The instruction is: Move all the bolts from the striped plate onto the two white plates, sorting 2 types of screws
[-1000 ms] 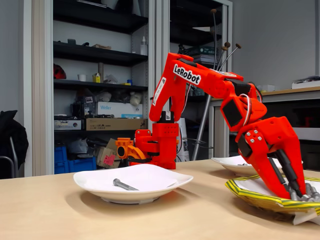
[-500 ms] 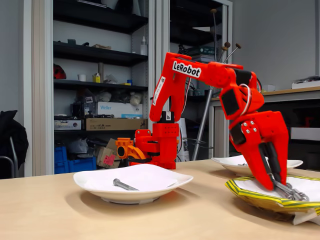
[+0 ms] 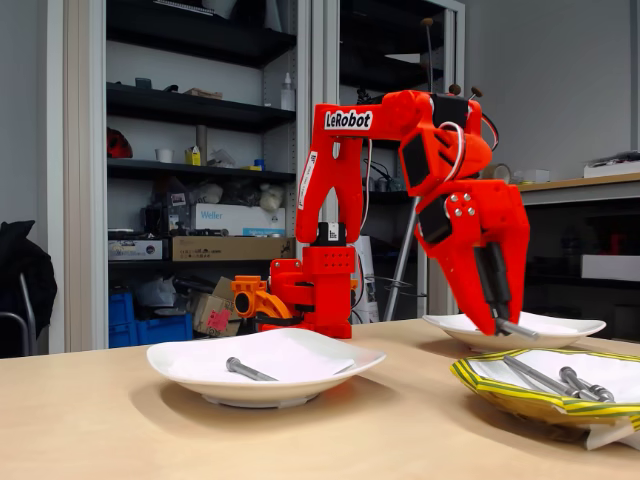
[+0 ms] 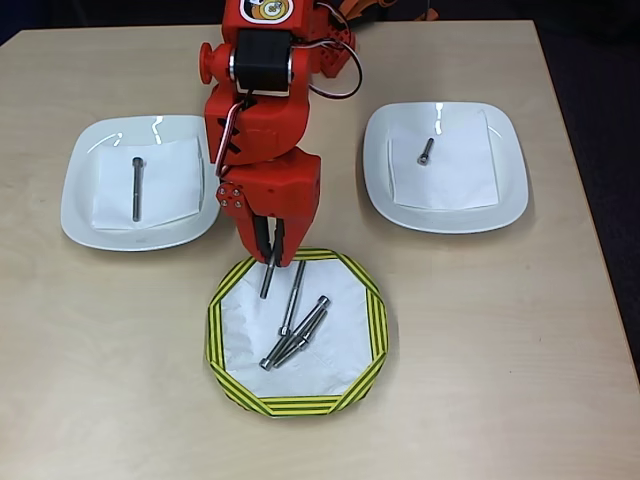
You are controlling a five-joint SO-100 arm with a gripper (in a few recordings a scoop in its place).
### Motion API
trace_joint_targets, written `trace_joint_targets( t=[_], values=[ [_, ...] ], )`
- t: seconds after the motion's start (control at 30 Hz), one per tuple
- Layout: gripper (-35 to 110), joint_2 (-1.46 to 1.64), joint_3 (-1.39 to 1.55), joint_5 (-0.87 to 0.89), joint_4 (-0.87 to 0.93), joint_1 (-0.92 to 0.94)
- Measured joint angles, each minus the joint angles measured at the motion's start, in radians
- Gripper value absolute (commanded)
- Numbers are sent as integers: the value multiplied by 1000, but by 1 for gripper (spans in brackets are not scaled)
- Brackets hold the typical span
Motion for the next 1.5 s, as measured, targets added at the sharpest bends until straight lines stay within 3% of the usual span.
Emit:
trace_joint_targets(
  t=[0.23,0.53,0.87,1.17,1.5],
  values=[
    [0,71,0,-101,133,101],
    [0,118,6,-439,311,394],
    [7,106,21,-696,284,598],
    [8,97,28,-615,225,488],
    [10,49,-12,-449,15,149]
  ],
)
